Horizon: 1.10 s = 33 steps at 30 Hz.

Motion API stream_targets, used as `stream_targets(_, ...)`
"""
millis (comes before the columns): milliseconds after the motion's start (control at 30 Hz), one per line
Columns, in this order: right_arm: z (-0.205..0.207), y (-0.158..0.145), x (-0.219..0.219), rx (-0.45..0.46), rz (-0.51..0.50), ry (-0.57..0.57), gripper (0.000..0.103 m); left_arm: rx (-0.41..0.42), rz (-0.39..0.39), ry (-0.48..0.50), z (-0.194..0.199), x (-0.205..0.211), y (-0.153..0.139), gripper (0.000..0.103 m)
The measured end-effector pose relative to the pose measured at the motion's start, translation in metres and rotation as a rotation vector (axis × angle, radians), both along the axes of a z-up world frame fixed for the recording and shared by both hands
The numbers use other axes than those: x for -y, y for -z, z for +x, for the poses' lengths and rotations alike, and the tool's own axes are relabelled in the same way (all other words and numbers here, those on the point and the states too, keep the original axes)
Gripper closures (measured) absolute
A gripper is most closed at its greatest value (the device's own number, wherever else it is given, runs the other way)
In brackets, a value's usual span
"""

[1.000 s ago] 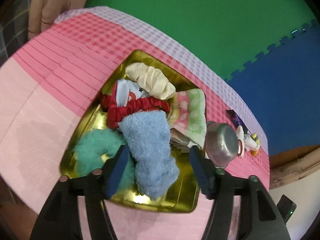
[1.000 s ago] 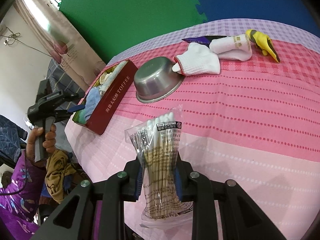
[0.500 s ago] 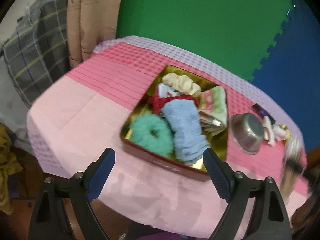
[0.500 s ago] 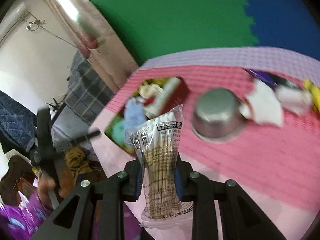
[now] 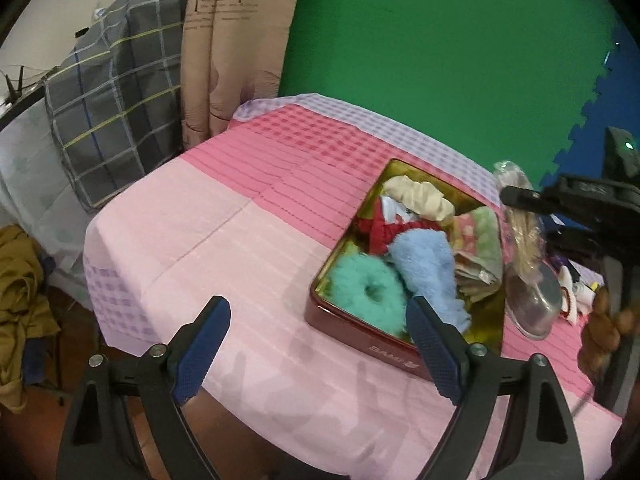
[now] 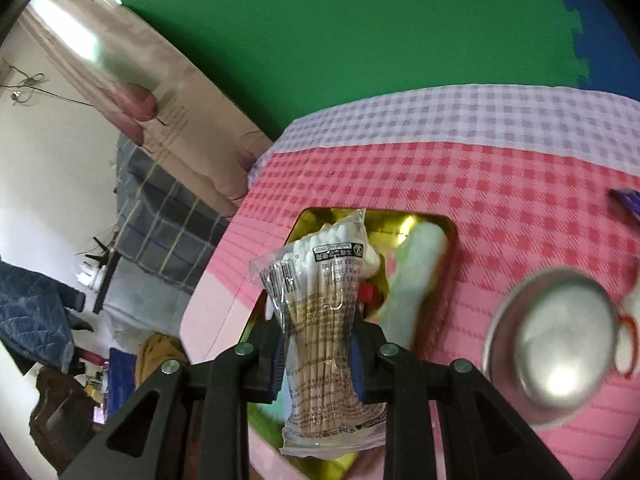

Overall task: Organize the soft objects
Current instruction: 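Carry the cotton-swab bag into the tin and open the right gripper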

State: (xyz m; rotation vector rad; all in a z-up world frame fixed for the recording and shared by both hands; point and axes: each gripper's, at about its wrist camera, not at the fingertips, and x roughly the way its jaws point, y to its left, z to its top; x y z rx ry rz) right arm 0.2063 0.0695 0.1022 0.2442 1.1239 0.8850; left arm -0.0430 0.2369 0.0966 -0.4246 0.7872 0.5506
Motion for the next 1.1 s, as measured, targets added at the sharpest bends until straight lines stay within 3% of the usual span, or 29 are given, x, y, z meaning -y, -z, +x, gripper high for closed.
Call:
stream_targets(200,0.014,0.019,-0.031,0.001,-0.082,0.059,0.078,-0.061,0.057,-0.003,0.004,0.001,0.003,0.016)
stream_targets(633,0.02,0.042,-0.066,0.037,-0.184,0.101,0.075,-0.104,0.025,0.014,0.009,-0.004,0.014,0.016)
stream_targets(767,0.022,0.04,-0.061,0.038,-0.148,0.107,0.063,-0.123,0.018,0.019,0.012,-0.004,0.018,0.016)
stream_targets(1100,0.005,0.011,-0.009,0.122,-0.015,0.178,0.063,-0.147,0.028,0.025,0.016,-0.001,0.023,0.016)
